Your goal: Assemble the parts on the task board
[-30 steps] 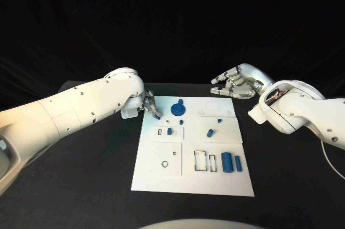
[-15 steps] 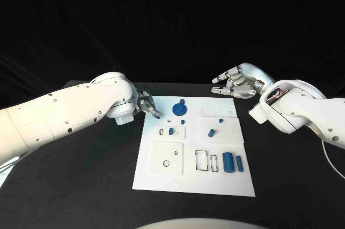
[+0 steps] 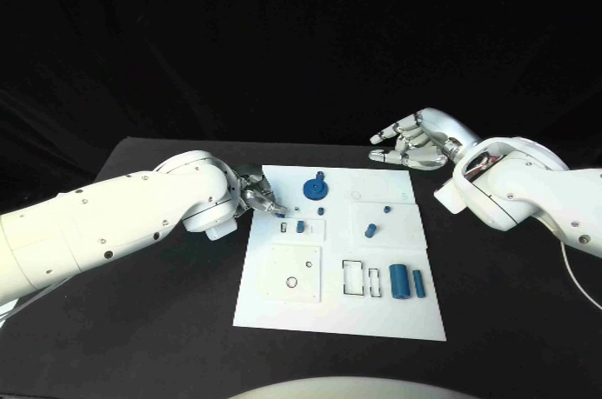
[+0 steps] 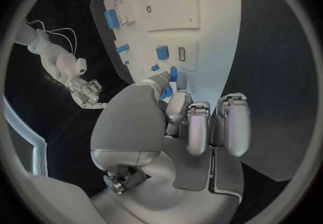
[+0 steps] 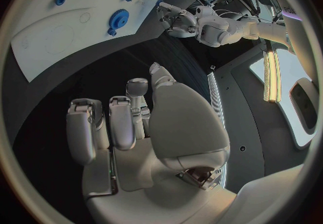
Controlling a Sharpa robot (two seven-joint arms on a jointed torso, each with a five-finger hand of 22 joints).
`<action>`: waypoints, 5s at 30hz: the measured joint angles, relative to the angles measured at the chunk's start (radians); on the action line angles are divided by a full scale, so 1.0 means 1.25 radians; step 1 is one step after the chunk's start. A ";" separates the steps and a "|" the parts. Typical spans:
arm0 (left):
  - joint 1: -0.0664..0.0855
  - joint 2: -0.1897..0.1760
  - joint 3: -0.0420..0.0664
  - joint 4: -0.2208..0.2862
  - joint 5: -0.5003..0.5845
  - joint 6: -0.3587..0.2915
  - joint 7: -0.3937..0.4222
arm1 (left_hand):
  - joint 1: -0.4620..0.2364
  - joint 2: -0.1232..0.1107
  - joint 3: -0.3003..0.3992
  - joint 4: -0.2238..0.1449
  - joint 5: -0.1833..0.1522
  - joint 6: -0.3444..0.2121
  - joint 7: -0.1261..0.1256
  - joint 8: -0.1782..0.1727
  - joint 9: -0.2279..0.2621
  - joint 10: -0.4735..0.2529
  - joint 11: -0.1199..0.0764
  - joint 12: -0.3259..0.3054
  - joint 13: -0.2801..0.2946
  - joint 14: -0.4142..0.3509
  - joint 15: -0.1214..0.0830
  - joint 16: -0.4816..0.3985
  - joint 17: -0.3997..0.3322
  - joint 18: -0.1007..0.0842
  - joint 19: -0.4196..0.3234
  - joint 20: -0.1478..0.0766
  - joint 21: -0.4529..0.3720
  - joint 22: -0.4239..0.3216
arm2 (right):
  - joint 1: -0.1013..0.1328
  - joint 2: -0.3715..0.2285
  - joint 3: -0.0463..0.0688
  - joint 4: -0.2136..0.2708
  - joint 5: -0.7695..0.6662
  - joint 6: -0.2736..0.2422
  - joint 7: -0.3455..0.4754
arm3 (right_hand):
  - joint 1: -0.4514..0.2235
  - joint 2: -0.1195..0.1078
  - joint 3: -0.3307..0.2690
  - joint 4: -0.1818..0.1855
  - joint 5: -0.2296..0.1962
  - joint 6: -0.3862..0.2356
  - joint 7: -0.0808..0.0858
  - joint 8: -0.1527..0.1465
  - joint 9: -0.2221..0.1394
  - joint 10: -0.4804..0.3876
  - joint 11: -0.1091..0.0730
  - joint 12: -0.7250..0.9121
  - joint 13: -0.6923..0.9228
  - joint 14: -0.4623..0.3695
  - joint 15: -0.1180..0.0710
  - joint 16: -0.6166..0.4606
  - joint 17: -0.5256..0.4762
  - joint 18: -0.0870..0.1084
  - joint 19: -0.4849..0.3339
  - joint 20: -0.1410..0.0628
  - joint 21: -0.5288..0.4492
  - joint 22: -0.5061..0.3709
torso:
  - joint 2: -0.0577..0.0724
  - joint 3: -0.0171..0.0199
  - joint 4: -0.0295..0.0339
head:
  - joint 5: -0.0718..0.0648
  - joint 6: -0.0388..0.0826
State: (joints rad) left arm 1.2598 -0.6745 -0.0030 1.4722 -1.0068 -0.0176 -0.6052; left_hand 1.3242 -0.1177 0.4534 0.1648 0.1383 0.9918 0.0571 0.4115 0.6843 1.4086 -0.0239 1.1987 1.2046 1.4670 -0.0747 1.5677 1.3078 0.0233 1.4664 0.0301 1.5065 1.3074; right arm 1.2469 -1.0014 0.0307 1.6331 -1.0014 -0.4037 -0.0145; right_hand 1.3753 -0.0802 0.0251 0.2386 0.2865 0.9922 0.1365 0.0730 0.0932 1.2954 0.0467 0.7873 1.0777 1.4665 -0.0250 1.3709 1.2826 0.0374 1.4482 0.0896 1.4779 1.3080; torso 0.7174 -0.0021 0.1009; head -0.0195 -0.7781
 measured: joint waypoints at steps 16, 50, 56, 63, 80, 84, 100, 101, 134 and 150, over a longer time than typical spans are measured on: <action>-0.012 0.013 0.000 -0.004 -0.020 0.010 -0.032 | -0.005 -0.005 0.012 -0.003 0.000 0.000 0.000 0.002 0.004 0.000 0.000 0.000 -0.002 0.000 0.000 0.000 0.000 0.000 0.000 0.000 0.000 0.000 | -0.002 0.000 0.000 0.000 0.002 0.001 0.000 | 0.000 0.000 0.000 0.000 0.000 0.000 0.000 0.000 0.000 0.000 0.000 0.000 0.000 0.000 0.000 0.000 0.000 0.000 0.000 0.000 -0.002 0.000 | 0.000 0.0005 0.0001 | -0.003 -0.005; -0.012 0.037 -0.006 -0.018 -0.086 0.065 -0.051 | -0.024 -0.009 0.037 -0.011 0.002 0.000 0.000 0.013 0.008 0.002 -0.002 0.000 -0.006 0.000 0.000 0.000 0.000 0.000 0.000 0.000 0.000 0.000 | -0.003 0.000 0.000 0.000 0.005 0.004 0.001 | 0.000 0.000 0.000 0.000 0.000 0.000 0.000 0.000 0.000 0.000 0.000 0.000 0.000 0.000 0.000 0.000 0.000 0.000 0.000 0.000 -0.002 0.000 | 0.000 0.0002 0.0005 | -0.005 -0.012; -0.013 0.038 -0.006 -0.016 -0.087 0.067 -0.051 | -0.024 -0.009 0.038 -0.012 0.002 0.000 0.000 0.014 0.008 0.002 -0.002 0.000 -0.008 0.000 0.000 0.000 0.000 0.000 0.000 0.000 0.000 0.000 | -0.003 0.001 0.000 0.000 0.005 0.004 0.001 | 0.000 0.000 0.000 0.000 0.000 0.000 0.000 0.000 0.000 0.000 0.000 0.000 0.000 0.000 0.000 0.000 0.000 0.000 0.000 0.000 -0.002 -0.001 | 0.000 0.0002 0.0005 | -0.005 -0.013; -0.013 0.039 -0.006 -0.016 -0.087 0.075 -0.051 | -0.026 -0.011 0.038 -0.012 0.002 0.000 0.000 0.014 0.010 0.002 -0.002 -0.005 -0.009 0.000 0.000 0.000 0.000 0.000 0.000 0.000 0.000 0.000 | -0.003 0.001 0.000 0.001 0.005 0.004 0.001 | 0.000 0.000 0.000 0.000 0.000 0.000 0.000 0.000 0.000 0.000 0.000 0.000 -0.001 0.000 0.000 0.000 0.000 0.000 0.000 0.000 -0.002 -0.001 | 0.000 0.0002 0.0005 | -0.006 -0.011; -0.012 0.040 -0.005 -0.018 -0.088 0.103 -0.056 | -0.044 -0.015 0.055 -0.020 0.000 0.001 0.001 0.025 0.018 0.005 -0.005 -0.005 -0.004 0.000 0.000 0.000 0.000 0.000 0.000 0.000 0.000 0.000 | -0.003 0.000 0.000 0.002 0.005 0.007 0.001 | 0.000 0.000 0.000 0.000 0.000 0.000 0.000 0.003 0.001 0.000 0.000 0.004 0.000 0.000 0.000 0.000 0.000 0.000 0.000 0.000 -0.002 0.000 | 0.000 0.0001 0.0008 | -0.008 -0.012; -0.011 0.044 -0.005 -0.023 -0.089 0.108 -0.057 | -0.054 -0.016 0.062 -0.023 -0.001 0.001 0.001 0.028 0.019 0.005 -0.005 -0.002 -0.003 -0.003 -0.003 0.000 0.000 0.000 0.000 0.000 0.000 0.000 | -0.003 0.001 0.000 0.002 0.005 0.007 0.001 | 0.000 0.000 0.000 0.000 0.000 0.000 0.000 0.003 0.001 0.000 0.000 0.004 0.000 0.000 0.000 0.000 0.000 0.000 0.000 0.000 -0.002 0.000 | 0.000 0.0000 0.0007 | -0.006 -0.012; -0.009 0.059 -0.007 -0.041 -0.089 0.113 -0.064 | -0.116 -0.018 0.094 -0.041 -0.001 0.009 -0.006 0.042 0.030 0.014 -0.014 0.008 0.004 -0.003 -0.009 0.000 0.000 0.000 0.000 0.000 0.003 0.000 | -0.003 0.002 0.000 0.004 0.021 0.011 0.001 | 0.000 0.000 0.000 0.000 0.000 0.000 0.000 0.003 0.001 0.000 0.000 0.004 0.000 0.000 0.000 0.000 0.000 0.000 0.000 0.000 -0.002 0.000 | 0.000 0.0000 0.0001 | -0.006 -0.013; -0.009 0.059 -0.007 -0.042 -0.089 0.114 -0.064 | -0.118 -0.019 0.093 -0.040 -0.001 0.009 -0.006 0.043 0.030 0.014 -0.014 0.008 0.004 -0.003 -0.009 0.000 0.000 0.000 0.000 0.000 0.003 0.000 | -0.003 0.002 0.000 0.004 0.021 0.011 0.001 | 0.000 0.000 0.000 0.000 0.000 0.000 0.000 0.003 0.001 0.000 0.000 0.004 0.000 0.000 0.000 0.000 0.000 0.000 0.000 0.000 -0.002 0.000 | 0.000 0.0000 0.0001 | -0.006 -0.013; -0.012 0.072 -0.010 -0.058 -0.089 0.140 -0.070 | -0.194 -0.019 0.050 0.008 0.000 0.052 -0.037 0.060 0.032 0.021 -0.021 0.033 0.026 -0.003 -0.015 0.000 0.000 0.000 0.000 -0.006 0.019 0.000 | -0.003 -0.002 0.000 0.009 0.027 0.017 0.002 | -0.003 0.003 -0.002 0.002 0.003 0.002 -0.002 0.003 0.001 0.000 0.000 0.003 0.000 0.000 0.000 -0.004 0.000 0.000 0.000 0.000 -0.002 0.000 | 0.000 0.0000 -0.0003 | -0.010 -0.013; -0.012 0.073 -0.010 -0.062 -0.089 0.138 -0.071 | -0.241 -0.047 -0.077 0.070 -0.005 0.060 -0.034 0.060 0.033 0.024 -0.024 0.038 0.033 -0.003 -0.015 0.000 0.000 0.000 -0.003 -0.009 0.024 0.000 | -0.003 -0.004 0.000 0.010 0.027 0.017 0.002 | -0.003 0.003 -0.002 0.002 0.003 0.005 0.000 0.003 0.001 0.000 0.000 0.003 0.000 0.000 0.000 -0.004 -0.001 0.000 0.000 0.000 -0.002 -0.001 | 0.000 -0.0002 0.0002 | -0.012 -0.014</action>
State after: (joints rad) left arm 1.2445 -0.5835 -0.0156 1.3943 -1.1183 0.1551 -0.6935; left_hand 1.0231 -0.1768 0.3567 0.2527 0.1323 1.0668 0.0141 0.4870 0.7250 1.4385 -0.0537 1.2462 1.2461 1.4638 -0.0931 1.5677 1.3076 0.0233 1.4630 0.0192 1.5364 1.3075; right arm 1.2436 -1.0059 0.0305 1.6458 -0.9683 -0.3822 -0.0125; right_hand 1.3712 -0.0761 0.0223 0.2414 0.2904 0.9990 0.1371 0.0768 0.0949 1.2954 0.0467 0.7917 1.0778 1.4665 -0.0250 1.3653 1.2812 0.0373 1.4482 0.0896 1.4755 1.3074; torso 0.7174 -0.0023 0.1011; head -0.0339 -0.7951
